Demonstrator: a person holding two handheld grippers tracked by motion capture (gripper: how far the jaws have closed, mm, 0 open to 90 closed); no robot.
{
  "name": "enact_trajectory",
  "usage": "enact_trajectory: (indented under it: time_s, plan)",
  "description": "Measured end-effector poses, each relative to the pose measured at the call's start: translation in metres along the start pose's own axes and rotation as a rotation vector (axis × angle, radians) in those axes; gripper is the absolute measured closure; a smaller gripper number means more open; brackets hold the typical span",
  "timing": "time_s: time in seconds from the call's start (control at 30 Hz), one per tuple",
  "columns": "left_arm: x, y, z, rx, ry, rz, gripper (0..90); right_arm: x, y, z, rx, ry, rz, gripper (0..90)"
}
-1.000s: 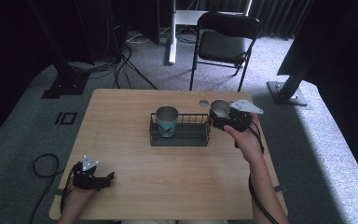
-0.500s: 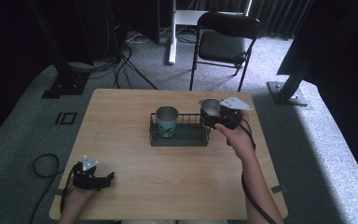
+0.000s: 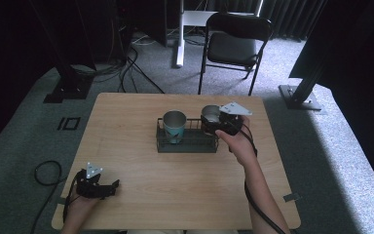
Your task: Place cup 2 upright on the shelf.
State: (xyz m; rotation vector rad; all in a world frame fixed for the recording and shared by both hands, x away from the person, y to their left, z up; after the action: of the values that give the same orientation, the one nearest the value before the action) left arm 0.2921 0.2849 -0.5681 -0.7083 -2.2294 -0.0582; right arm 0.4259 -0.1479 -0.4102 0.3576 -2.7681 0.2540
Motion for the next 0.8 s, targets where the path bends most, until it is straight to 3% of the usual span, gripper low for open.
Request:
enact_trajectory:
  time_s: [0.37, 0.8]
  plan:
    - [0.0, 0.0, 0.0, 0.0, 0.0, 0.0, 3.7, -0.014, 0.013, 0.007, 0.001, 0.0, -0.034, 13.2]
    - [0.0, 0.0, 0.0, 0.0, 0.0, 0.0, 3.7, -0.029, 0.023, 0.022, 0.008, 0.029, -0.03, 13.2]
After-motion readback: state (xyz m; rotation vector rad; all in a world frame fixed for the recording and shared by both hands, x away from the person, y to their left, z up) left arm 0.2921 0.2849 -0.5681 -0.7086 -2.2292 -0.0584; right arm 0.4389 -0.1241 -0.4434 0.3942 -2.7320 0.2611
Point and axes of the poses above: each handheld gripper's, and its own axes: x roughly backward along the jaws, z roughly out of its underside, y roughly to its left, the point moved 2 cm from there along -x, roughly forward along the jaws, and after that the axes turned 15 degrees about z, right-handed, at the moved point
